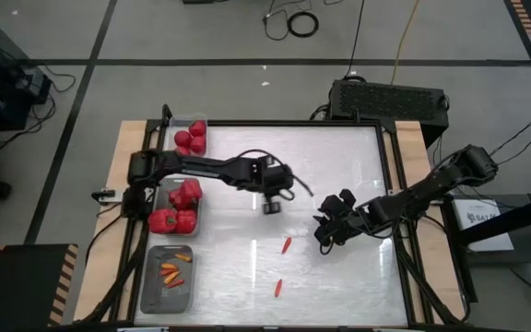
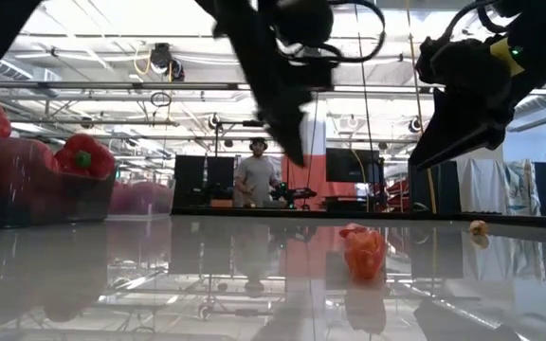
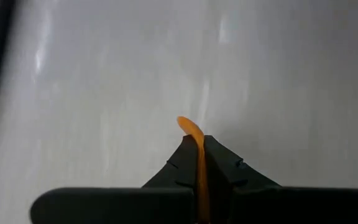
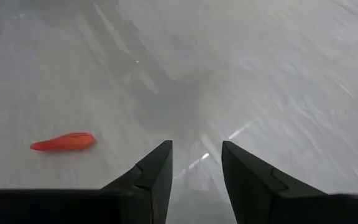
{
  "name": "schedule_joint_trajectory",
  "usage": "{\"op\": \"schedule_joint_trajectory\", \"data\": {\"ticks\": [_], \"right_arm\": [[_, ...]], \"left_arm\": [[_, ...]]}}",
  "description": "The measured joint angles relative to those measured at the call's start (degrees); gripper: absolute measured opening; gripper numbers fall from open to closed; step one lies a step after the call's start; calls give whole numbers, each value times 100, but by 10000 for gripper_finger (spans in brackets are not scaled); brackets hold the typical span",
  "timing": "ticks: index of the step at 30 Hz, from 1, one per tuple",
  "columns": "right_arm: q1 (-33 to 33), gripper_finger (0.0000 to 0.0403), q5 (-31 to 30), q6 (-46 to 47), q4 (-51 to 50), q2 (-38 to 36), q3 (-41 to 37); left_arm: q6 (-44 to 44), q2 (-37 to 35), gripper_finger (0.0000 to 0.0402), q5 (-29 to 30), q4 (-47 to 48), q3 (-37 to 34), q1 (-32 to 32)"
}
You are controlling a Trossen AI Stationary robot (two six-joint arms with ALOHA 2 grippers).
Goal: Sort produce into baskets
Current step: Put the yellow chili pepper into the bottom gray bin
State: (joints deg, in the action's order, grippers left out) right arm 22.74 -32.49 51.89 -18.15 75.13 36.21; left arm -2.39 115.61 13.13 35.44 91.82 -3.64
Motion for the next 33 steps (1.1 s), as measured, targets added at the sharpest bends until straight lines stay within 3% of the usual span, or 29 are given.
{"op": "schedule_joint_trajectory", "data": {"ticks": [6,9,14,20,26,33], "right_arm": [[83,130,4,213,84,3,1],[146,130,4,345,249,0,4],[266,130,298,381,724,2,3],[469,130,553,333,1471,2,0],[900,130,459,557,1926,2,0],[1445,130,-453,596,2234,2,0]], "left_arm": [[361,-662,12,-48,2034,-153,483],[629,-983,14,-472,2820,-482,854],[1428,-1722,23,-1145,3147,-1179,1776],[3577,-2468,25,-1195,3211,-1722,3275],[5698,-2957,27,-218,3271,-1723,4954],[7608,-2862,28,942,3546,-1719,6330]]}}
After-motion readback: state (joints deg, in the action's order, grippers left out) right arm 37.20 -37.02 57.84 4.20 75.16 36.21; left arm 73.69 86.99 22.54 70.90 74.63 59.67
